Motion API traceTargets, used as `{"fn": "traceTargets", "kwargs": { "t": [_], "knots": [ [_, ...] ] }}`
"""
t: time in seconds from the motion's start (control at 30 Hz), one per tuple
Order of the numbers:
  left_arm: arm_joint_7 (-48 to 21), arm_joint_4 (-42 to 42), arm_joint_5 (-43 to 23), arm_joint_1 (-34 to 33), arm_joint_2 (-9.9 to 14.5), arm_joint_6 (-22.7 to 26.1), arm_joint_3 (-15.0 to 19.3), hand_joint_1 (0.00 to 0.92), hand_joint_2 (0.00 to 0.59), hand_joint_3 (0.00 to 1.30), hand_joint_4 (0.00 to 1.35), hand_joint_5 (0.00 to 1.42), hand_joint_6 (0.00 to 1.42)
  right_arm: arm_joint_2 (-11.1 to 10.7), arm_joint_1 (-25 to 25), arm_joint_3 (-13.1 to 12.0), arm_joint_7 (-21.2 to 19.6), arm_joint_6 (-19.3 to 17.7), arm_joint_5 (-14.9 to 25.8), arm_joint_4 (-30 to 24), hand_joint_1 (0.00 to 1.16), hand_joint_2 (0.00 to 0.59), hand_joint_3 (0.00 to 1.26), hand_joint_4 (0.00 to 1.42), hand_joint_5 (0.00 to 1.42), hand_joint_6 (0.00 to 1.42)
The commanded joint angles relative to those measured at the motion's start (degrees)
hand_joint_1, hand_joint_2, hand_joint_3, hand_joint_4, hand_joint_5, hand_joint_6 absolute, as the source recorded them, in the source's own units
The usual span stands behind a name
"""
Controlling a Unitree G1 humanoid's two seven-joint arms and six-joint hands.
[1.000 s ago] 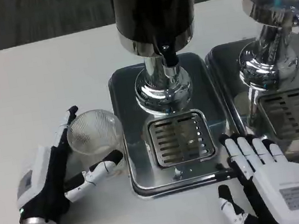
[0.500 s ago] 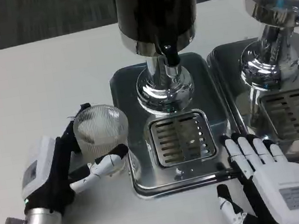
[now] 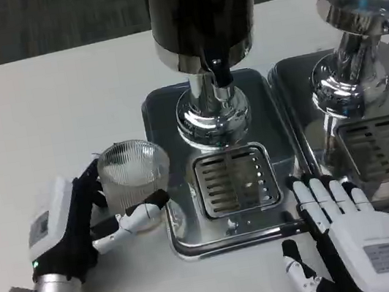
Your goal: Grasp the cup under the faucet to collect the drink, then remove the cup.
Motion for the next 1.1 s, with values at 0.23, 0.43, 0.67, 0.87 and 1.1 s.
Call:
{"fn": "traceTargets", "kwargs": {
  "t": [0.23, 0.43, 0.67, 0.87, 1.1],
  "knots": [
    [7.2, 0.1, 2.5, 0.1, 0.2, -3.4, -0.4, 0.469, 0.143, 0.34, 0.37, 0.66, 0.74, -0.5, 0.0, -0.1, 0.4, 0.1, 0.3, -0.7, 0.14, 0.483, 0.03, 0.0, 0.0, 0.0],
    [8.7, 0.2, 3.0, -0.4, 0.4, -4.6, -0.8, 0.471, 0.144, 0.35, 0.37, 0.67, 0.75, -0.5, 0.3, -0.2, 0.3, 0.4, 0.3, -1.0, 0.13, 0.483, 0.03, 0.0, 0.0, 0.0],
    [9.3, -1.3, 5.0, -2.1, 0.3, -5.9, -1.6, 0.464, 0.141, 0.35, 0.37, 0.66, 0.75, -0.6, 0.2, 0.1, 0.2, 0.6, -0.6, -1.5, 0.13, 0.483, 0.03, 0.0, 0.0, 0.0],
    [8.6, -1.3, 6.3, -5.0, -0.6, -6.1, -2.8, 0.463, 0.141, 0.35, 0.37, 0.66, 0.74, -0.3, 0.6, -0.1, 0.2, 1.0, -0.3, -1.7, 0.13, 0.483, 0.03, 0.0, 0.0, 0.0],
    [7.6, 1.9, 8.5, -9.9, -2.3, -5.6, -6.4, 0.452, 0.142, 0.35, 0.37, 0.66, 0.74, 0.4, 1.3, -0.1, -0.3, 1.8, -0.5, -2.3, 0.13, 0.483, 0.03, 0.0, 0.0, 0.0]
  ]
}}
